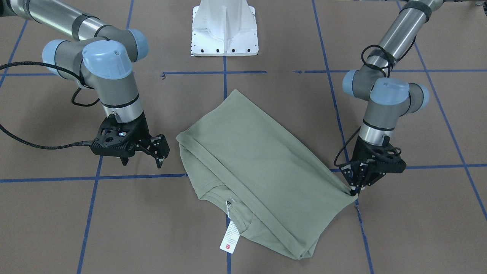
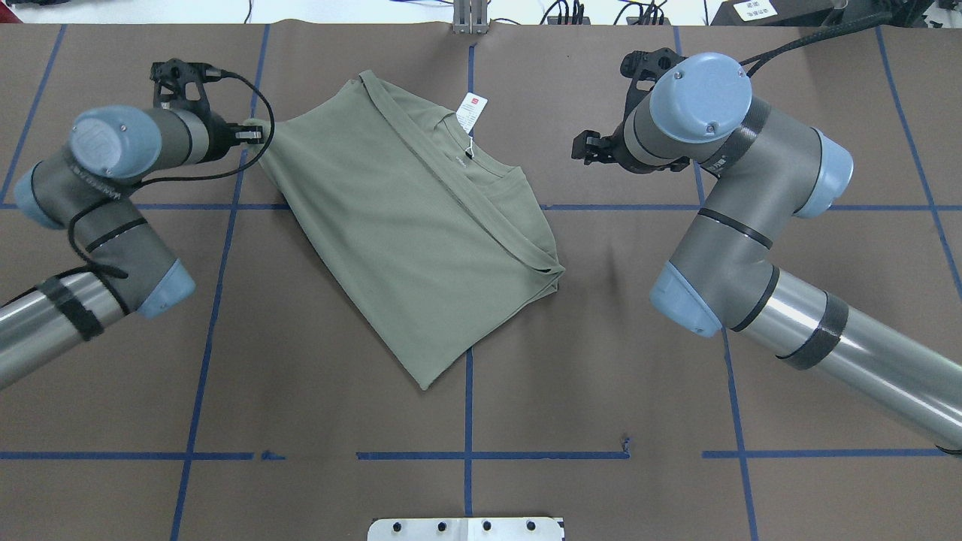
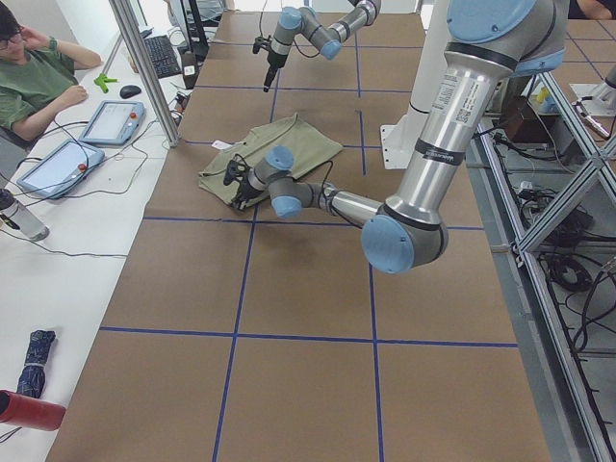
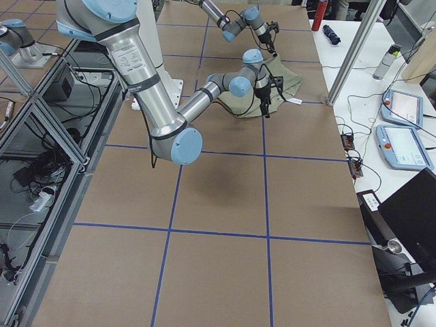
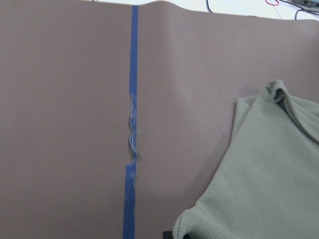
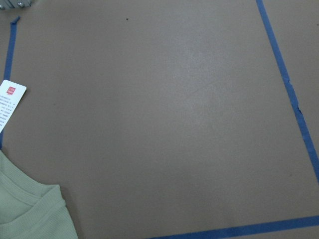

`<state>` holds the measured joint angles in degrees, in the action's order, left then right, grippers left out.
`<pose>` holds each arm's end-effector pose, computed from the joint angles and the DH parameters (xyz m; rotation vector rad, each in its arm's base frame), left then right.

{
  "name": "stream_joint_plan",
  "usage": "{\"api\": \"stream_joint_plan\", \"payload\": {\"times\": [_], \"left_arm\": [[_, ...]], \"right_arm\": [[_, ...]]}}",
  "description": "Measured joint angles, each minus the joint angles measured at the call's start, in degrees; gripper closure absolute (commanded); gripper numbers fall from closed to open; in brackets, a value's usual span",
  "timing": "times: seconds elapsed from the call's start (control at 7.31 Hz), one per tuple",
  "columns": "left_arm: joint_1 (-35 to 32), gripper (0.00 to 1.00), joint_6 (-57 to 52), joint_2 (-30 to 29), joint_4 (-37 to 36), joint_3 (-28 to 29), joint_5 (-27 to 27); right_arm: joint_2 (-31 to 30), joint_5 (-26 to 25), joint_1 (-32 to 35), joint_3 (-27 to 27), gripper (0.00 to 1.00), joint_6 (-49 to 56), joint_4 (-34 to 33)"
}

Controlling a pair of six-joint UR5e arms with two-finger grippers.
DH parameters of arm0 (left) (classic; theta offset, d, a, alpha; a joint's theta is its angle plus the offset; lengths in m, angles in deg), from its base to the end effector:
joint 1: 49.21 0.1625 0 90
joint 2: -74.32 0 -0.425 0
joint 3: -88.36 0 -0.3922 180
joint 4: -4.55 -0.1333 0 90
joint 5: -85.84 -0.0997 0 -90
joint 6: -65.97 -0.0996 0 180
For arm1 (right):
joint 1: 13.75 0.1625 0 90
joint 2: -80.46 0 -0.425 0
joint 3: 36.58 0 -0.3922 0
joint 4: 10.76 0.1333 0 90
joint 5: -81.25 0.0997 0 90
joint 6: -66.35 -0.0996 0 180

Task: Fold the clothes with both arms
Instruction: 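Drag the shirt away from the robot with the left gripper while the right lowers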

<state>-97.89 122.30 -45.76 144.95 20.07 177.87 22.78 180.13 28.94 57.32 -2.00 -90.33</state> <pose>0.3897 -0.6398 0.4395 0.6524 0.7950 -0.2204 -0.4225 -0.5502 0.2850 0.3098 -0.7683 0.2830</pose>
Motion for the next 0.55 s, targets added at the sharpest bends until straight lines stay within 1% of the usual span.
{"api": "stream_joint_plan", "payload": {"times": [0.14, 0.27, 0.41, 0.55], "left_arm": [[-1.4, 1.00, -2.3, -5.5, 0.0, 7.4, 0.4], [-2.5, 0.87, -4.7, -8.7, 0.2, 12.1, 0.5], [-3.7, 0.01, -7.3, -9.8, 0.4, 13.9, 0.7], [-4.4, 0.00, -9.1, -9.1, 0.9, 13.3, 1.6]], "right_arm": [[0.0, 0.0, -0.1, 0.1, 0.00, -0.1, 0.1], [-0.1, 0.0, -0.3, 0.2, 0.00, -0.7, 0.3], [0.0, -0.1, -0.9, 0.1, 0.03, -2.2, 0.9], [0.3, -0.3, -2.1, 0.0, 0.13, -5.0, 1.8]]}}
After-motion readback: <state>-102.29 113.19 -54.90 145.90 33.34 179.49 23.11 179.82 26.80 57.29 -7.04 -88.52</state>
